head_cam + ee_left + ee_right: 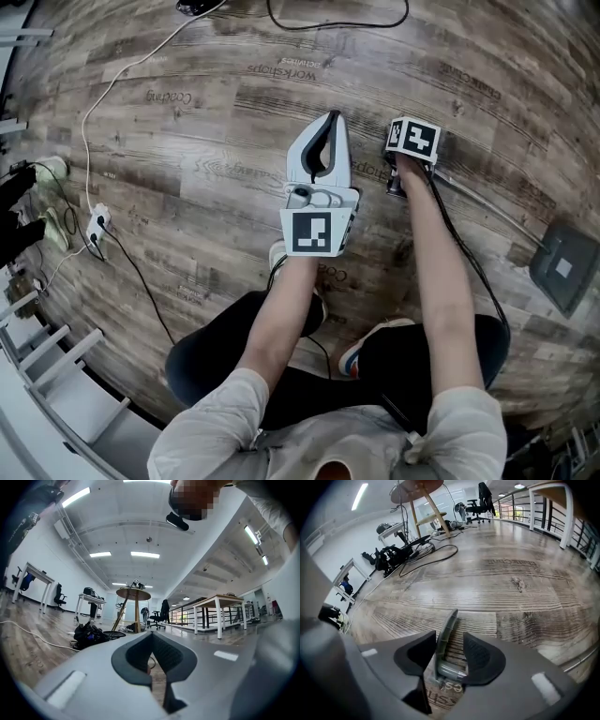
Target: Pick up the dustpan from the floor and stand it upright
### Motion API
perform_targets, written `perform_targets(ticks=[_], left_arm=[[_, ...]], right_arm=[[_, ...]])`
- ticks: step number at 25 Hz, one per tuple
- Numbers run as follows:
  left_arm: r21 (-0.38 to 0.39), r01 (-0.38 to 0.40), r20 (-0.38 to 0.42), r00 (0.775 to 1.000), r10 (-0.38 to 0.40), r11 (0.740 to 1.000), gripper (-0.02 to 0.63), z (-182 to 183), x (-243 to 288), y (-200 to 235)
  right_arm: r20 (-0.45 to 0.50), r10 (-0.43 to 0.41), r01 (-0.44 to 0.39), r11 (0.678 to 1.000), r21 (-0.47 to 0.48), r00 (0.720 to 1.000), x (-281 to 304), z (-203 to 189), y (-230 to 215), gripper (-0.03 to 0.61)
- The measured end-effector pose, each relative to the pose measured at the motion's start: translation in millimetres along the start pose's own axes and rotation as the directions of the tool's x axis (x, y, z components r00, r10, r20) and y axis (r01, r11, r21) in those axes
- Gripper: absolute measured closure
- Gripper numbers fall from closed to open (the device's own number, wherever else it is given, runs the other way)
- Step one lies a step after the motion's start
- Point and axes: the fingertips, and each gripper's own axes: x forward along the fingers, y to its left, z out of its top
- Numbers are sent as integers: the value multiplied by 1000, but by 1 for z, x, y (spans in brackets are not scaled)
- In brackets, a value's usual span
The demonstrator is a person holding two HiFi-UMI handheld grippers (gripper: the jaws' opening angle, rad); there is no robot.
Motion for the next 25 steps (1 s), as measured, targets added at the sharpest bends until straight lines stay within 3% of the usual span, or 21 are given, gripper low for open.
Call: perform_targets(ticks=[5, 15, 21, 25], left_arm=[[4, 0, -2, 1000, 0, 1000, 595, -19, 3, 5], [2, -5, -28, 1000, 6, 1000, 594, -20, 2, 8], [3, -11, -33, 999, 11, 1000, 595, -11, -2, 8], [4, -2, -5, 1000, 2, 1000, 595, 2, -5, -8]], right_arm=[[-42, -26, 24, 999, -39, 999, 25, -3, 1, 391], [-95, -61, 46, 988, -150, 994, 24, 0, 11, 460], [-103, -16, 19, 1000, 24, 995, 13, -10, 6, 494], [-80, -14, 18, 999, 50, 997, -7, -14, -8, 499]])
